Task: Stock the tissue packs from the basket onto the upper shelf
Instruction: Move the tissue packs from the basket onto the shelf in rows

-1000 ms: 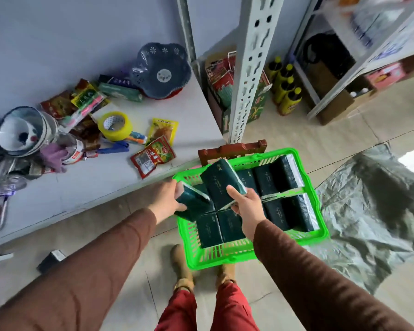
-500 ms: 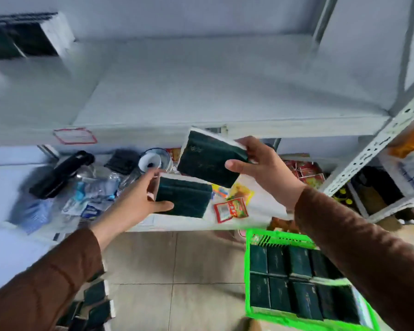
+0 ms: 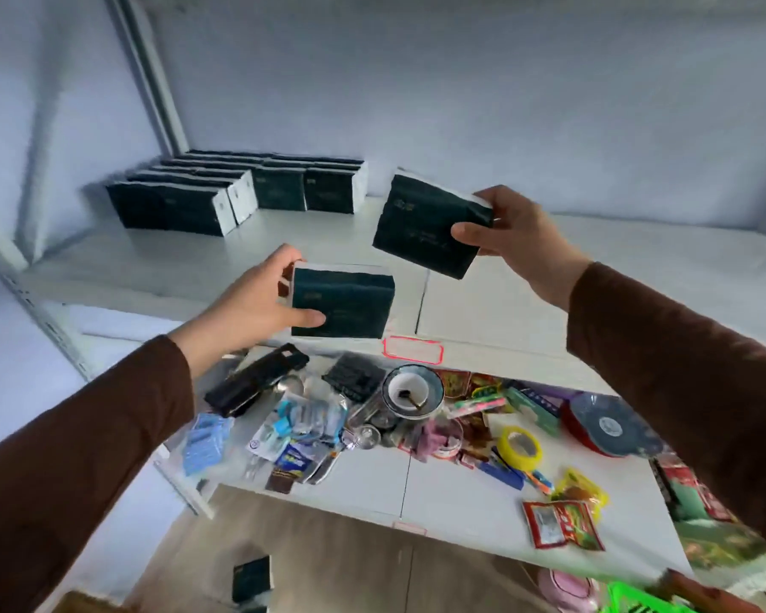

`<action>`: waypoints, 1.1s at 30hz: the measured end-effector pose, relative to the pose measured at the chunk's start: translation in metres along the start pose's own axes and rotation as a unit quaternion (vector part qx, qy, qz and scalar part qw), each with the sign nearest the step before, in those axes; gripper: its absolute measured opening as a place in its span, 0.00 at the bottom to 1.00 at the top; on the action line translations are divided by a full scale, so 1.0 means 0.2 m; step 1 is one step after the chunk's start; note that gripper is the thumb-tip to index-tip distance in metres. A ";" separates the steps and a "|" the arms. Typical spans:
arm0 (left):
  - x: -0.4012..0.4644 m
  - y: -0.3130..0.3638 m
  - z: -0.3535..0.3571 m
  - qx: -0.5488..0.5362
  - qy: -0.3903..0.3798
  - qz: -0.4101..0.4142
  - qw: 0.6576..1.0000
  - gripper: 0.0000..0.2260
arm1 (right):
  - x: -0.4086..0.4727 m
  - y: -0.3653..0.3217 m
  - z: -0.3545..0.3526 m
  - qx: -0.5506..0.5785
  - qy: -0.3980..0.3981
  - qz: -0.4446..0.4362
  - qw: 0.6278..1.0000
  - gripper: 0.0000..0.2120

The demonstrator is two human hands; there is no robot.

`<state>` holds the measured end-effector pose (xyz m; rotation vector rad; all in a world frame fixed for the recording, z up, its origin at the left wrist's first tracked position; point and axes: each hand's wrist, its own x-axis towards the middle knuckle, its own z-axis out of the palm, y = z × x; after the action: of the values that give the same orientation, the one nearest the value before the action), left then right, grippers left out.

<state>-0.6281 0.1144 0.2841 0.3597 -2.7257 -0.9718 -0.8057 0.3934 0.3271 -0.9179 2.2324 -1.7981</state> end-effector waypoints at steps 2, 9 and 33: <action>0.16 -0.12 -0.13 0.044 0.015 -0.004 0.999 0.30 | 0.16 -0.03 0.09 -0.002 -0.002 -0.008 1.000 0.13; 0.75 -0.42 -0.45 0.173 0.022 0.012 0.985 0.31 | 0.72 0.07 0.34 -0.014 -0.010 -0.018 1.000 0.14; 1.86 -1.00 -0.64 0.524 0.069 0.084 0.844 0.35 | 1.54 0.30 0.85 -0.078 0.064 0.042 0.994 0.14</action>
<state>-0.9114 -0.2231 0.3000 0.3131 -2.8026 0.6575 -0.9974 0.0936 0.3059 -0.7395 2.4798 -1.7117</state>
